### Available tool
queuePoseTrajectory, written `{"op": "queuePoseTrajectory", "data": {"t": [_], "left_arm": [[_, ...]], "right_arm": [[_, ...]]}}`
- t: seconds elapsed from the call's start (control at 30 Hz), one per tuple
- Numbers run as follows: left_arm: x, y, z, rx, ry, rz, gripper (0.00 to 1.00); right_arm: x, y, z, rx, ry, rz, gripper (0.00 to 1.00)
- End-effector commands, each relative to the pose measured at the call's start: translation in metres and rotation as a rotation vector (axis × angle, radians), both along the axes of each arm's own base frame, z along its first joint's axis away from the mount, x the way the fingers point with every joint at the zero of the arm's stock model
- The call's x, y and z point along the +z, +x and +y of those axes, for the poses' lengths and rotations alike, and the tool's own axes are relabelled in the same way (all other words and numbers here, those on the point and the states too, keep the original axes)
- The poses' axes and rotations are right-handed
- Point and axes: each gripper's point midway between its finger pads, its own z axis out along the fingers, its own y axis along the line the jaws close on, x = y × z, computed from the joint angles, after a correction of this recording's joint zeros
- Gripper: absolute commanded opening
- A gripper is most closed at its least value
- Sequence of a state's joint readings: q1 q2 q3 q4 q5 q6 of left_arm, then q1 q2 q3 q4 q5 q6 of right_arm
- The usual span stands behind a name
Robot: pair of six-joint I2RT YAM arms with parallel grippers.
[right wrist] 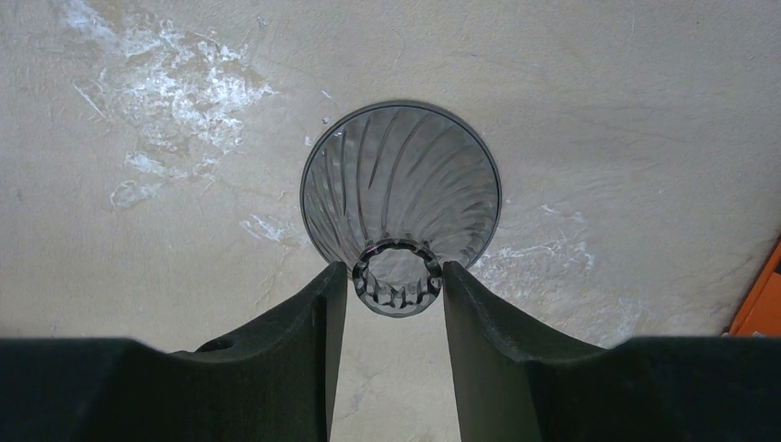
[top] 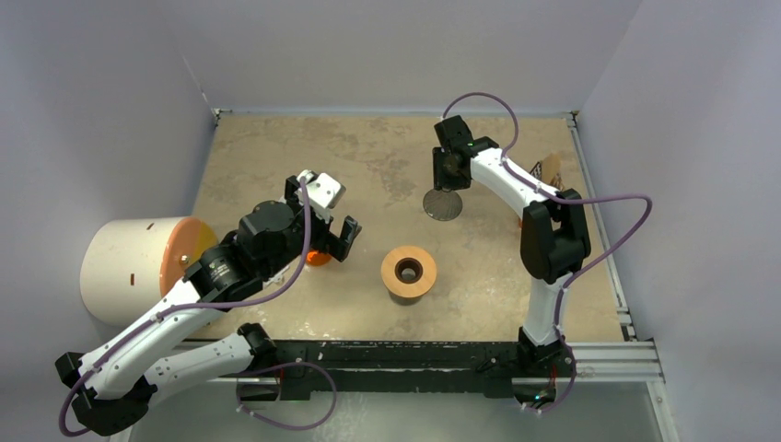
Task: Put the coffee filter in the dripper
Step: Pick up the coffee dripper from the center of the board.
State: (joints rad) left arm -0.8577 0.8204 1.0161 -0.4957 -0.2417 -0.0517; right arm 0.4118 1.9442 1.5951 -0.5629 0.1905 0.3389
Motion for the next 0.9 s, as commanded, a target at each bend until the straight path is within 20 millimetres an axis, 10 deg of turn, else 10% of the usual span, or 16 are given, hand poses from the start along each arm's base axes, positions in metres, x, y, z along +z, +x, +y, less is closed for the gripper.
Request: {"op": "queuePoseTrajectory", "data": {"t": [0.0,0.43,0.87], "left_arm": [[0.007,0.0,0.0,0.002,-0.03,-0.011,1.0],[0.007,0.0,0.0,0.002,-0.029,-0.011,1.0],[0.008,0.0,0.0,0.001,-0.03,-0.012,1.0]], "right_arm": [[0.008,0.01,0.001,-0.009,0.001,-0.025,0.46],[0.004,0.01,0.001,-0.008,-0.004,-0.015,0.44],[0.024,0.013,-0.002,-0.01,-0.011,-0.053,0.2]]}}
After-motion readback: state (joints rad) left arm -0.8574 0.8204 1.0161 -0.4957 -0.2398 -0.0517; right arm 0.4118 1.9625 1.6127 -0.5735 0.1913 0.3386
